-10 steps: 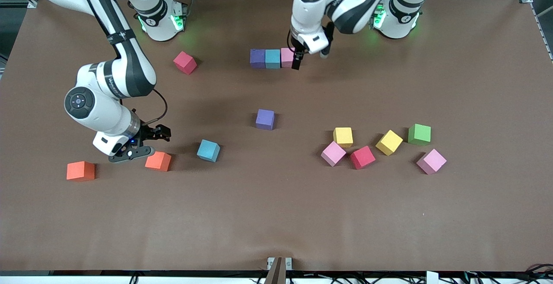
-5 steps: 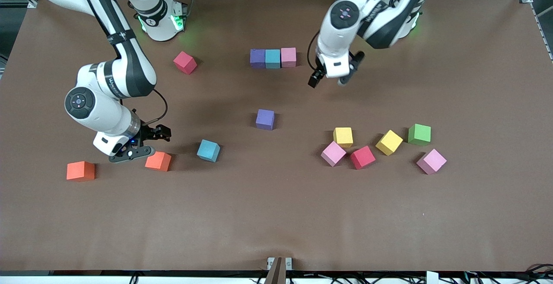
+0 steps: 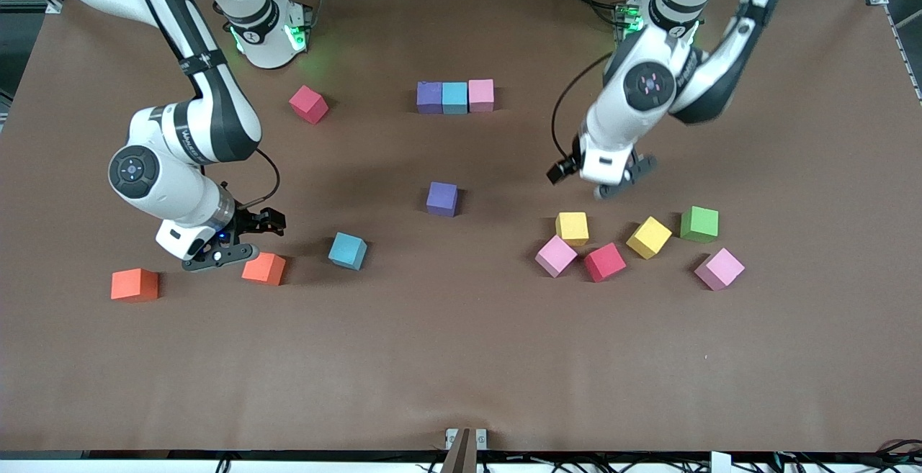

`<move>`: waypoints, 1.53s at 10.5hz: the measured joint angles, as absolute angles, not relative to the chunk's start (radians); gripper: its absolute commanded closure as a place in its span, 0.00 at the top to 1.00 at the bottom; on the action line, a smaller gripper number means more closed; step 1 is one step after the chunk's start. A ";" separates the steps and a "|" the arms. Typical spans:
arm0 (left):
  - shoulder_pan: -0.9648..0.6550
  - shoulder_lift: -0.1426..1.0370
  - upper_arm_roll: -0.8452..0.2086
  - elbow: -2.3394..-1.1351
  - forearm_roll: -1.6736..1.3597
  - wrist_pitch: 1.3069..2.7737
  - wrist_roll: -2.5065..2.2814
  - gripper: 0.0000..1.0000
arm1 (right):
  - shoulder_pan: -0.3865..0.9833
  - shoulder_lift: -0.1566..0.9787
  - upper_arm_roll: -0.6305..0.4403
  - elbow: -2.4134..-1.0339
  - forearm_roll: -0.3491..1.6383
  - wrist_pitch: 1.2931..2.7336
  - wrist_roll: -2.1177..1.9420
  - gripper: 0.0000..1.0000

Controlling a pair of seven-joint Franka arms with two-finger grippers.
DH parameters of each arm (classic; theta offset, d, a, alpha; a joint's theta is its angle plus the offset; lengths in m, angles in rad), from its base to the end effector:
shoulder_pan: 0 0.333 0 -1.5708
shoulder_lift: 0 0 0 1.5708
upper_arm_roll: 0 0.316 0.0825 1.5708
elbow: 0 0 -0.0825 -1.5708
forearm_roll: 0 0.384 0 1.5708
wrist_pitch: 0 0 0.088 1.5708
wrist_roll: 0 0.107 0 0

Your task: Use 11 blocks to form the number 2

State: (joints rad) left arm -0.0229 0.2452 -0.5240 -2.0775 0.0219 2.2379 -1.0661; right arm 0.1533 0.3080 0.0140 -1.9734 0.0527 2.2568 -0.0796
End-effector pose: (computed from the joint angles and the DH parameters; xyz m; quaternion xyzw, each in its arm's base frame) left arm 0.4928 -0.2921 0.3217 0.9654 0.2542 -0.0557 0.0179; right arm 0.5960 0.1018 0.3121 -0.9940 -0.1060 0.0133 0.0217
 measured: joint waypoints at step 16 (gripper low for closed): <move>-0.025 0.654 -0.517 -1.781 0.300 2.137 -0.965 1.00 | 0.368 0.599 0.017 -1.777 0.056 2.382 0.423 1.00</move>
State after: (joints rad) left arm -0.0245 0.6537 -0.5167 -1.7815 0.3004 2.1370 -0.9649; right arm 0.3680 0.5994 0.0169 -1.7769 0.0563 2.3821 0.4229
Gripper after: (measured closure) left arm 0.000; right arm 0.000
